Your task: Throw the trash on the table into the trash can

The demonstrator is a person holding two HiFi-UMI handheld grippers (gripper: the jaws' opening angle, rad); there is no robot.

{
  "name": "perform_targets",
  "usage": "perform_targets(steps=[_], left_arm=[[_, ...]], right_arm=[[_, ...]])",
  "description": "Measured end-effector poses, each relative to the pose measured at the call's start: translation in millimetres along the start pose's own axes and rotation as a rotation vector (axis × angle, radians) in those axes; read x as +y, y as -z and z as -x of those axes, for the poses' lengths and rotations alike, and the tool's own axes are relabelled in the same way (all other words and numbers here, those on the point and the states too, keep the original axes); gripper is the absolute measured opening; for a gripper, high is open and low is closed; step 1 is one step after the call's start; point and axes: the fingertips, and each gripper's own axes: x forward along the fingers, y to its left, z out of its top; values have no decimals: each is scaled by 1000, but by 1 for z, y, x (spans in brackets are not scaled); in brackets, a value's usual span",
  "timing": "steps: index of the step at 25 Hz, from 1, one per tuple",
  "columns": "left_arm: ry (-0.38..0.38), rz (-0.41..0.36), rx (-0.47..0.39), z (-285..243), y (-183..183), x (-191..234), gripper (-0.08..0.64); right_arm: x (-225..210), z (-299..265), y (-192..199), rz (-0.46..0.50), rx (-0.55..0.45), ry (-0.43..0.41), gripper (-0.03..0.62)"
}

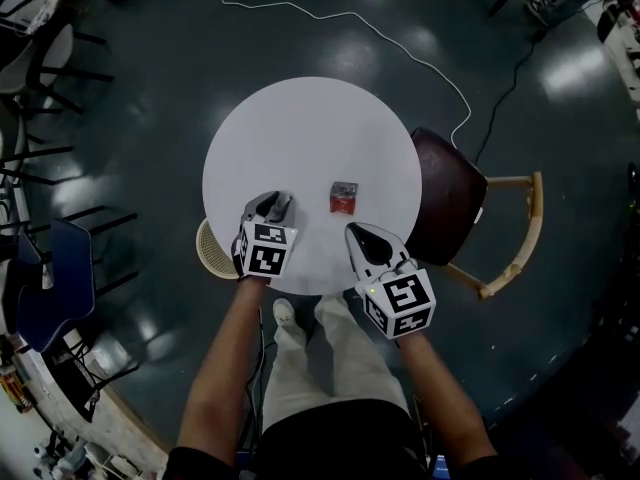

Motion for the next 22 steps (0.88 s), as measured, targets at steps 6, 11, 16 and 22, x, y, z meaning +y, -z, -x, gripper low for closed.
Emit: perform_targets(steps=[6,11,16,22], left_arm=[[3,-8,-13,2,-5,-8,101],[10,-8,-19,12,-7,-12,95],[17,-30,-41,26,-12,-15,86],[19,-4,-45,53,-12,-20,81]], right_arm=[[-9,8,0,-15,-9,16,18],[-6,12,-6,-16,-22,16,18],[0,17,-8,-16,-29,10,18],[10,25,-11,-7,-38,-7,18]])
